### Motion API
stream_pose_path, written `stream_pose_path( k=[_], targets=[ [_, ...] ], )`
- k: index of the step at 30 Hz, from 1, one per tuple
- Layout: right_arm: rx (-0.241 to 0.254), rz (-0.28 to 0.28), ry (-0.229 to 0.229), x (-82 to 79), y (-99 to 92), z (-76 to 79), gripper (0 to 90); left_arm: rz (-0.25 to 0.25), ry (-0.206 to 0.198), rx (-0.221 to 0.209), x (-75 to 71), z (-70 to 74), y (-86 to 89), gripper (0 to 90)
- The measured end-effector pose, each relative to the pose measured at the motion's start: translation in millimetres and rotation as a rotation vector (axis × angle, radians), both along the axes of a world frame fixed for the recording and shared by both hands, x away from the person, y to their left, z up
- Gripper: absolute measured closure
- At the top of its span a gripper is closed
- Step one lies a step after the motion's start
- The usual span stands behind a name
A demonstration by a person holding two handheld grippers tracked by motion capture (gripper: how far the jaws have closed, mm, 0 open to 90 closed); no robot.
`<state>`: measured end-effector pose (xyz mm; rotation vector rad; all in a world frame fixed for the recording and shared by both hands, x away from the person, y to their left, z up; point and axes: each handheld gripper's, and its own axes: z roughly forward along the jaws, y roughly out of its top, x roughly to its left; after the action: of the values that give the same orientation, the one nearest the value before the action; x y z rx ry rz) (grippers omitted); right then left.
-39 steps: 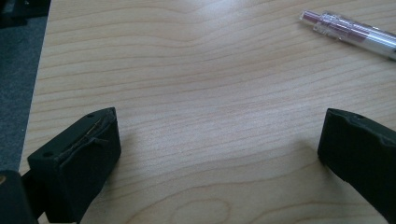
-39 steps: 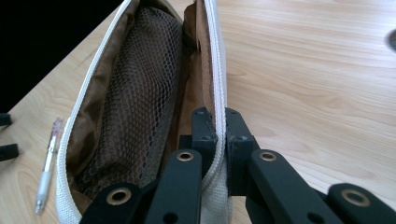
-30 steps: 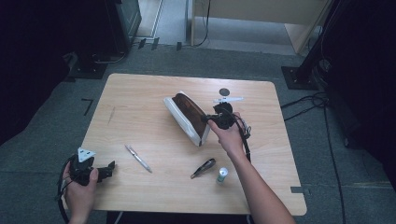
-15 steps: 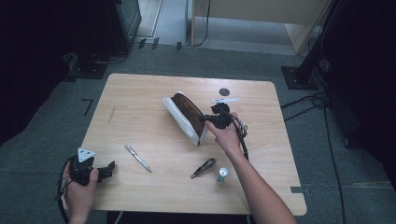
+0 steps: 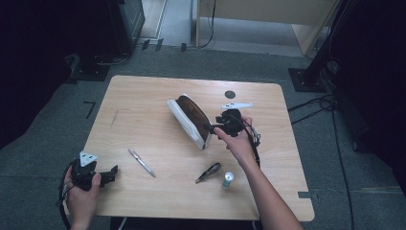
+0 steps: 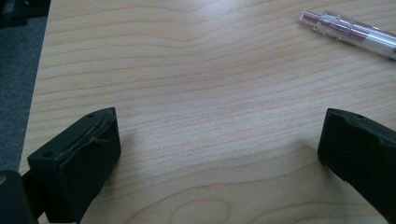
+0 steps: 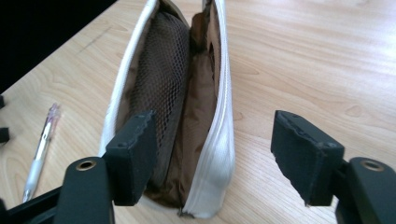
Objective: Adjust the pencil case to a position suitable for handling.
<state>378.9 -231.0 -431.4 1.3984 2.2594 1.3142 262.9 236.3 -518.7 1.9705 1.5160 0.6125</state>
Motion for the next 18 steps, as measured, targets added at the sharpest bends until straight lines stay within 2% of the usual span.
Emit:
stream_pose_path(
  k=[10, 13, 18],
  targets=[
    [-0.008, 0.043, -0.064, -30.7, -26.4, 6.2, 37.0, 0.0, 0.0, 0.0, 0.0, 0.0, 0.1, 0.0],
    [0.008, 0.032, -0.065, -38.9, -32.4, 7.5, 38.9, 0.0, 0.0, 0.0, 0.0, 0.0, 0.0, 0.0],
    [0.0, 0.01, -0.103, -59.7, -42.4, 8.0, 41.2, 0.0, 0.0, 0.0, 0.0, 0.0, 0.0, 0.0]
  ],
)
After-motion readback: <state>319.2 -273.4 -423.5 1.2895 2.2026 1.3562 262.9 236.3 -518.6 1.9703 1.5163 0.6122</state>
